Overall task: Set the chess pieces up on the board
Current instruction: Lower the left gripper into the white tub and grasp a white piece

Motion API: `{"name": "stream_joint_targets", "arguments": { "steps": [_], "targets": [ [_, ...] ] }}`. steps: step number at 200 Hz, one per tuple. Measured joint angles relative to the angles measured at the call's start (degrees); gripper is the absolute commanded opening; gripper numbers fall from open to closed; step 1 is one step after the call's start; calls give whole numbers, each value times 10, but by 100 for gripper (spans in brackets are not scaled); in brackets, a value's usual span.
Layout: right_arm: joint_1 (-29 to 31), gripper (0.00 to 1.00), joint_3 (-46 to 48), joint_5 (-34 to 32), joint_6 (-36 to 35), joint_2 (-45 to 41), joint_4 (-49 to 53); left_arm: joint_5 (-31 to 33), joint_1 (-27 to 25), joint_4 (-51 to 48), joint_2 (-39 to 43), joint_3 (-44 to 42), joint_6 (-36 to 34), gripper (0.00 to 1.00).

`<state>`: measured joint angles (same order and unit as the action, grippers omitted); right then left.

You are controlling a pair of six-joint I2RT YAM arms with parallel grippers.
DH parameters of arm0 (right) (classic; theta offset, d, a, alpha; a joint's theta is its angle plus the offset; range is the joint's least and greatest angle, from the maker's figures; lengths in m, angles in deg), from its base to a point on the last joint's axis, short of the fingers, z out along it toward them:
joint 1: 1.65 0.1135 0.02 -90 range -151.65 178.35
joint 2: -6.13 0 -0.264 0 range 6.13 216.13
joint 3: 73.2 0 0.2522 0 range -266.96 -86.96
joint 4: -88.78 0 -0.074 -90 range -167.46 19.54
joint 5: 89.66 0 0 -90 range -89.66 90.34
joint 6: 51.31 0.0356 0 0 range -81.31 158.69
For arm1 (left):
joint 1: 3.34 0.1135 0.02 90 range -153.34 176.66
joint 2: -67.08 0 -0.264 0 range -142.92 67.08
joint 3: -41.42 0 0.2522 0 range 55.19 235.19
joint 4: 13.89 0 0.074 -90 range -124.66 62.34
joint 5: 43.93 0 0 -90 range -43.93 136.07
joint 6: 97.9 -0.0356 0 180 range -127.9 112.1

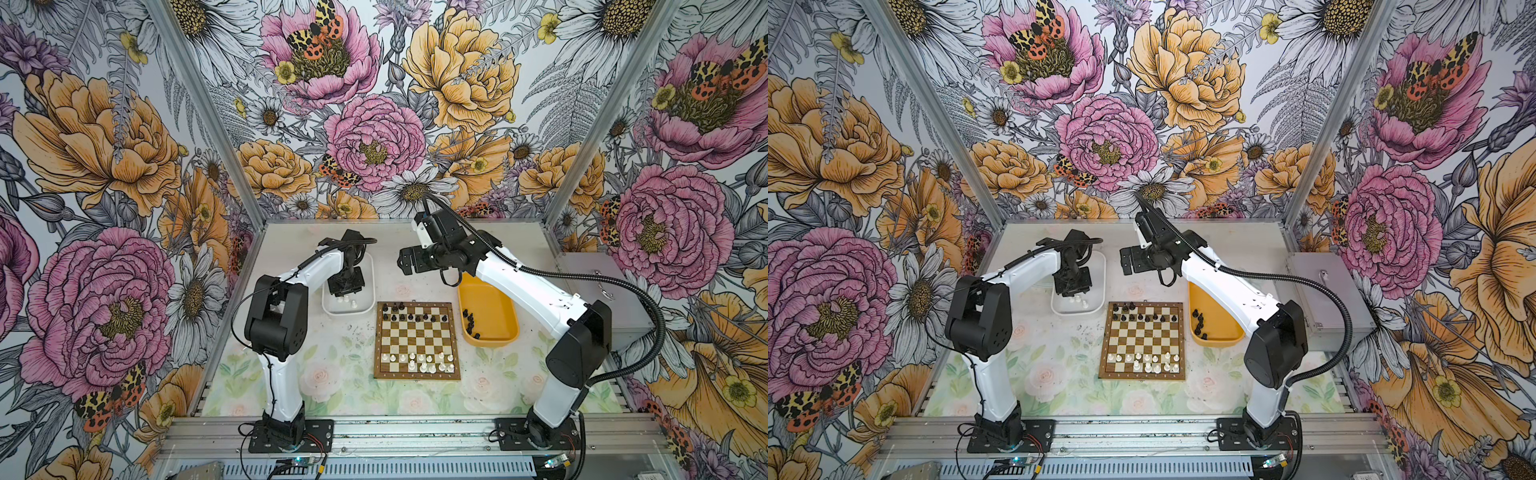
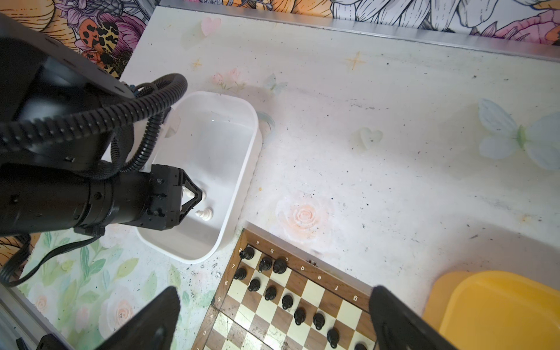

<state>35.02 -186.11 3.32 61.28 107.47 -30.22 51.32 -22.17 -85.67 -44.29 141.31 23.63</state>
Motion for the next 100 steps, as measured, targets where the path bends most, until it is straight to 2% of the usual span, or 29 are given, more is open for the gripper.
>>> {"name": "stream_joint_targets", "arguments": {
  "steps": [100],
  "targets": [
    [-2,100,25,-7,0,-9,0,0,8,4,-18,-9,0,35]
  ]
}}
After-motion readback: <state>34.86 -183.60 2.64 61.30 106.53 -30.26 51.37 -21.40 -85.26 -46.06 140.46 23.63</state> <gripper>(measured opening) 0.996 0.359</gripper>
